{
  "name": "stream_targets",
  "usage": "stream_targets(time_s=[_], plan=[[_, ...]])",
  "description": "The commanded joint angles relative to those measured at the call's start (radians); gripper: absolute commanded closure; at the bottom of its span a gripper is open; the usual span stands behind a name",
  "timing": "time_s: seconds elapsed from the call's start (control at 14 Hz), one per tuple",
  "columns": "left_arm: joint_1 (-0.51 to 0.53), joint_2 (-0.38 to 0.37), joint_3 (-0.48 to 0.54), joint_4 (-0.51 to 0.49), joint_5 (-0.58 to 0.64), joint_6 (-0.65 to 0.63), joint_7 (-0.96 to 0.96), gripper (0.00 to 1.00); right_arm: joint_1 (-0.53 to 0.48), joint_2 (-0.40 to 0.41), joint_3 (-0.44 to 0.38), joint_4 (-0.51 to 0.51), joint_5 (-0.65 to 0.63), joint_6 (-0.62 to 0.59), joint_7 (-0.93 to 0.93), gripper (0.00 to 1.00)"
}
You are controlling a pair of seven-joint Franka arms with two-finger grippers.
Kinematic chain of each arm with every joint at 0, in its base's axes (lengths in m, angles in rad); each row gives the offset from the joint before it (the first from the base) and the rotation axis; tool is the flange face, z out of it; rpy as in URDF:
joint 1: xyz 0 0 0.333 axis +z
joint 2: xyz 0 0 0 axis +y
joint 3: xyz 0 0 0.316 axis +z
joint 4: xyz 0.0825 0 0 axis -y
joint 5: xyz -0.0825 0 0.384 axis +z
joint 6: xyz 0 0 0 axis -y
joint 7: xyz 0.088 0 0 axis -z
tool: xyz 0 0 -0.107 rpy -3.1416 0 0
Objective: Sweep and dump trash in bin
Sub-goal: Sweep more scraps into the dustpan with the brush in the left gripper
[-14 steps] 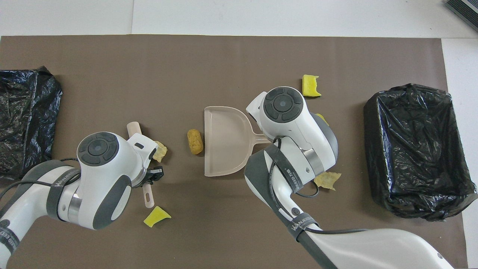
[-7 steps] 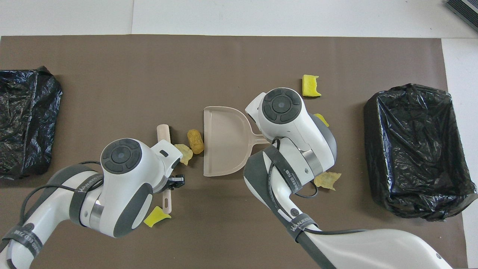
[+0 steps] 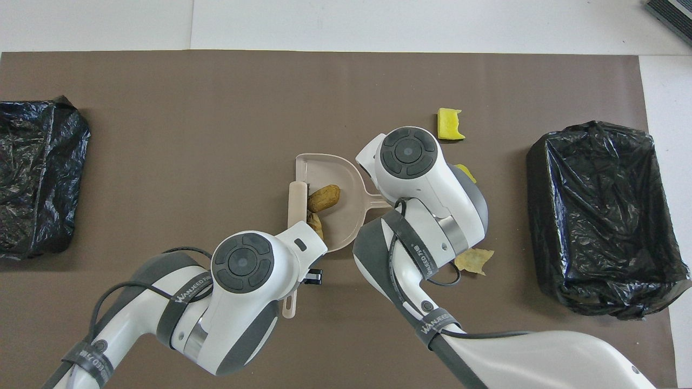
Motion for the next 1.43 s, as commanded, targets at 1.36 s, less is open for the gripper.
stream_targets(time_s=[1.36], plan=[[-0.067,-0.375,-0.095,-0.368,-0.083,-0.353,-0.921,1.00,-0.048,-0.001,0.008,-0.077,0.043,0.159,-0.118,1.00]])
